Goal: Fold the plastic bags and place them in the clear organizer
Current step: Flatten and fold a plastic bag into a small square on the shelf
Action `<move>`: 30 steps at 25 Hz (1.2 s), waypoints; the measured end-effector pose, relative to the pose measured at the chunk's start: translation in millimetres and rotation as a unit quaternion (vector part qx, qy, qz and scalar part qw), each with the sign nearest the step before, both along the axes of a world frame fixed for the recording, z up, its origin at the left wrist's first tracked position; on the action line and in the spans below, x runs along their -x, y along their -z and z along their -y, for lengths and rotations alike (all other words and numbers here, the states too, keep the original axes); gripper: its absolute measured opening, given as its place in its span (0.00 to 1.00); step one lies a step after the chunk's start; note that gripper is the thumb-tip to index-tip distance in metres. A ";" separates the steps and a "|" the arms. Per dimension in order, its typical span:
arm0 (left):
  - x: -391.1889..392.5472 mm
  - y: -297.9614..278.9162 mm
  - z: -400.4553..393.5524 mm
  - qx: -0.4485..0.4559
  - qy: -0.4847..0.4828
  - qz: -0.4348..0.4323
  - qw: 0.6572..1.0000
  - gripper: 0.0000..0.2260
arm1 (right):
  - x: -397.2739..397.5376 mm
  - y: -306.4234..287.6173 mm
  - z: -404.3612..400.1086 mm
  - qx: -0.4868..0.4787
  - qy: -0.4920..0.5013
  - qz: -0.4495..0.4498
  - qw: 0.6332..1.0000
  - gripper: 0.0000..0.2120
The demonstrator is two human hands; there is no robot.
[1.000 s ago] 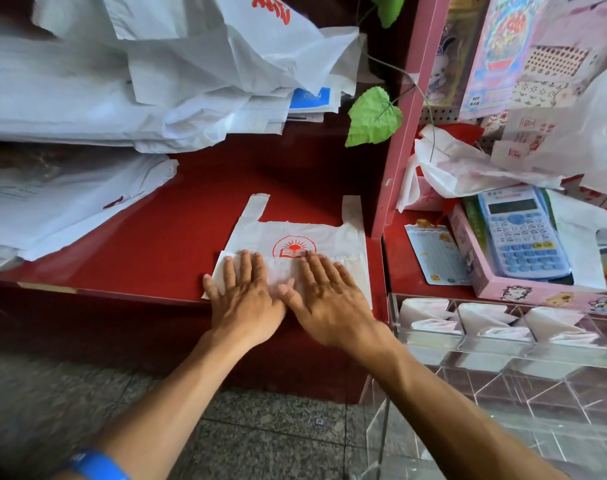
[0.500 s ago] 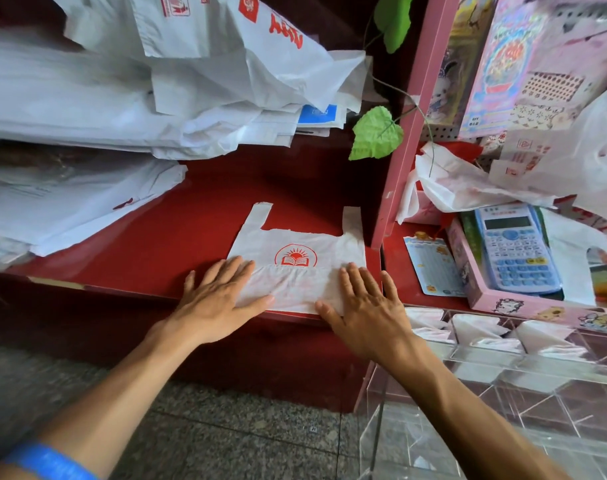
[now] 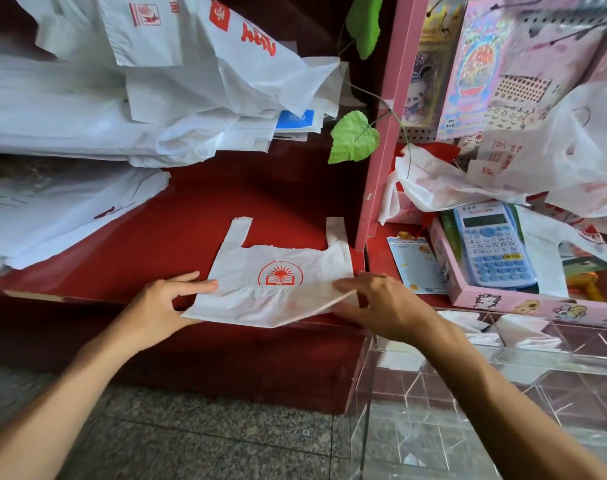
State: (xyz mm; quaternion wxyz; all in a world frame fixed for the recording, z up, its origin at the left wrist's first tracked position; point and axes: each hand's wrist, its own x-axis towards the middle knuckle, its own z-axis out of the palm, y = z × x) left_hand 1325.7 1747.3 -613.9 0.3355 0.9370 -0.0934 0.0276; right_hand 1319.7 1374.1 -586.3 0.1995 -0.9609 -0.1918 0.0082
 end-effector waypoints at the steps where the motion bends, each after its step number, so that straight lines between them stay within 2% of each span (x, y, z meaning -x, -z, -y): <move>1: 1.0 -3.0 1.2 0.020 -0.019 -0.006 1.000 0.25 | -0.8 -2.7 4.7 -0.032 0.005 0.001 0.999 0.21; 3: 0.9 -6.7 3.9 0.044 -0.045 -0.001 0.998 0.23 | -1.7 -3.4 9.7 -0.067 0.007 -0.007 0.998 0.13; 6: -0.6 -8.2 7.9 0.068 -0.054 -0.001 0.996 0.26 | -6.3 2.6 11.3 -0.139 0.026 -0.003 0.990 0.03; 8: 1.3 -10.8 11.7 0.111 -0.068 -0.012 0.991 0.24 | -12.0 4.8 11.9 -0.218 0.062 -0.006 0.974 0.05; 10: 3.0 -14.1 16.2 0.155 -0.086 -0.024 0.984 0.16 | -13.9 1.6 9.2 -0.307 0.104 -0.024 0.946 0.07; 12: 3.1 -16.1 19.2 0.175 -0.101 -0.046 0.978 0.11 | -13.3 -1.7 7.2 -0.374 0.095 -0.089 0.918 0.08; 14: 2.9 -15.1 19.3 0.182 -0.103 -0.069 0.975 0.10 | -13.2 -1.2 5.8 -0.337 0.055 -0.153 0.927 0.18; 16: 2.7 -15.2 19.7 0.198 -0.125 -0.074 0.969 0.09 | -17.4 4.3 1.6 -0.231 0.081 -0.112 0.963 0.23; 19: 4.2 -18.6 26.7 0.214 -0.145 -0.069 0.964 0.13 | -22.7 6.6 -7.4 -0.215 0.163 -0.059 0.961 0.21; 24: 4.0 -19.5 29.8 0.207 -0.160 -0.062 0.963 0.19 | -21.2 5.5 -19.1 -0.170 0.224 -0.053 0.958 0.25; 30: 2.8 -22.2 38.6 0.098 -0.149 -0.029 0.984 0.07 | -17.8 8.9 -21.6 -0.093 0.199 -0.020 0.975 0.24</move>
